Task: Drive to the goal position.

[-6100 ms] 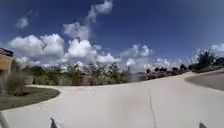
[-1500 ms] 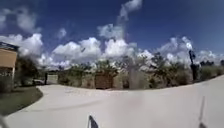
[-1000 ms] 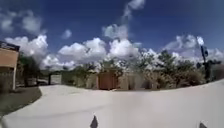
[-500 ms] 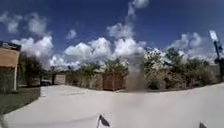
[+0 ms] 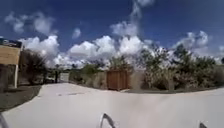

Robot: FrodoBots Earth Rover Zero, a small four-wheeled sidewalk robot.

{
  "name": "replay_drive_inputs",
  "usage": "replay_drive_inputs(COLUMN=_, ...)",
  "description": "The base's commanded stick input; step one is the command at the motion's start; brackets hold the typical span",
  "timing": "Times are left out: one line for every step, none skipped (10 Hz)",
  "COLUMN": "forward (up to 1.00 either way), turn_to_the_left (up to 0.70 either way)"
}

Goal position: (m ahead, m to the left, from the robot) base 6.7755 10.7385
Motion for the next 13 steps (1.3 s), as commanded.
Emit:
replay_drive_inputs(forward=0.7, turn_to_the_left=0.14)
replay_drive_inputs(forward=0.7, turn_to_the_left=0.14)
replay_drive_inputs(forward=0.7, turn_to_the_left=0.14)
replay_drive_inputs(forward=0.7, turn_to_the_left=0.14)
replay_drive_inputs(forward=0.7, turn_to_the_left=0.14)
replay_drive_inputs(forward=0.7, turn_to_the_left=0.14)
replay_drive_inputs(forward=0.7, turn_to_the_left=0.14)
replay_drive_inputs(forward=0.7, turn_to_the_left=0.14)
replay_drive_inputs(forward=0.7, turn_to_the_left=0.14)
replay_drive_inputs(forward=0.7, turn_to_the_left=0.14)
replay_drive_inputs(forward=0.7, turn_to_the_left=0.14)
replay_drive_inputs(forward=0.7, turn_to_the_left=0.14)
replay_drive_inputs(forward=0.7, turn_to_the_left=0.14)
